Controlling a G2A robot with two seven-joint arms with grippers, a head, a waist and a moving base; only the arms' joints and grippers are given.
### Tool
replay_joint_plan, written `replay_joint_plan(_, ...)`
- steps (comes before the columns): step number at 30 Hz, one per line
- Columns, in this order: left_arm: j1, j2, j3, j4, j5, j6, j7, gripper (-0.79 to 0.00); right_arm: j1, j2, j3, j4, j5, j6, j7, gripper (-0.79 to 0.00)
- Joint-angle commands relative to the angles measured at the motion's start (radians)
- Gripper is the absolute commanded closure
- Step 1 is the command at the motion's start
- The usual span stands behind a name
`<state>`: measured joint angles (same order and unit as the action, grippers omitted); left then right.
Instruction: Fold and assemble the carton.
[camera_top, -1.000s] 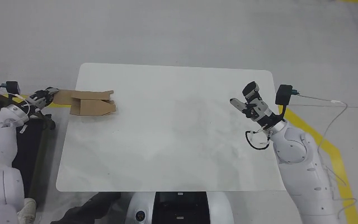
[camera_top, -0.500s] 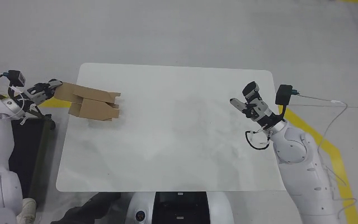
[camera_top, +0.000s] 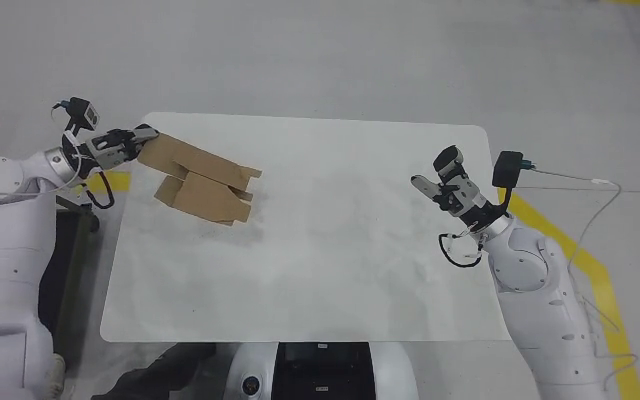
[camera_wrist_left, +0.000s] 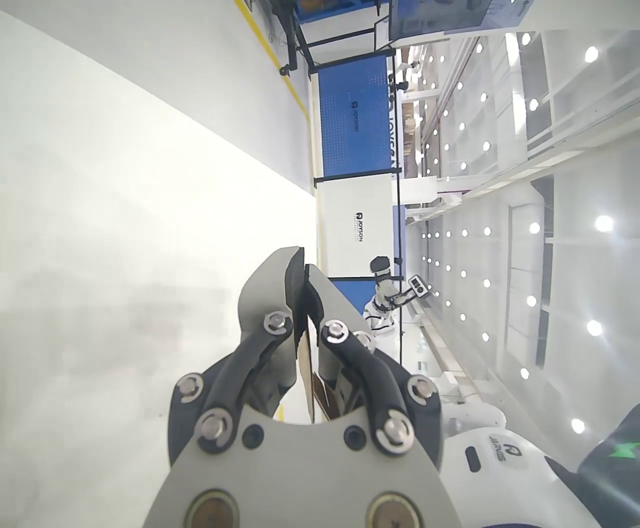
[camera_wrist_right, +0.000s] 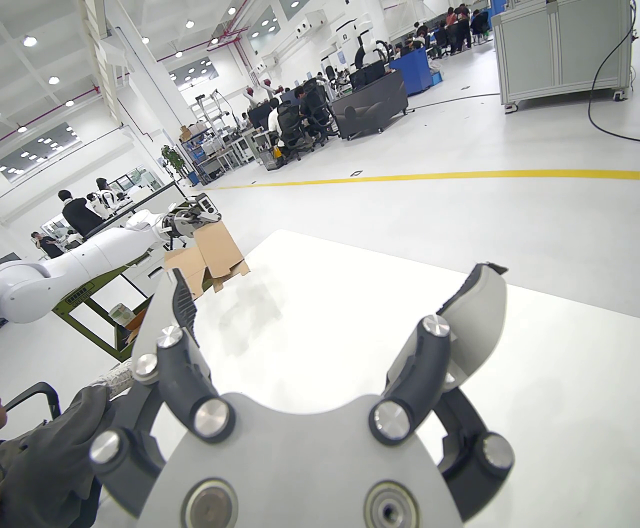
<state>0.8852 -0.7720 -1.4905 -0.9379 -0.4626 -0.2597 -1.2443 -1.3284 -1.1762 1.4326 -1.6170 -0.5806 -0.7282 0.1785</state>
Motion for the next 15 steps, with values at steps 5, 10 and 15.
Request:
replay_joint_plan(5,0.034,-0.013,0.04,-0.199,-0.019,0.114,0.1,0.0,0.0,0.0,0.0,0.0,0.0,0.0,0.0,-0.785)
replay_joint_plan(10,0.056,-0.026,0.075,-0.345,-0.028,0.197,0.219,0.0,0.0,0.0,0.0,0.0,0.0,0.0,0.0,-0.785)
replay_joint_plan(15,0.051,-0.039,0.126,-0.451,-0.007,0.26,0.315,0.0,0.0,0.0,0.0,0.0,0.0,0.0,0.0,-0.785)
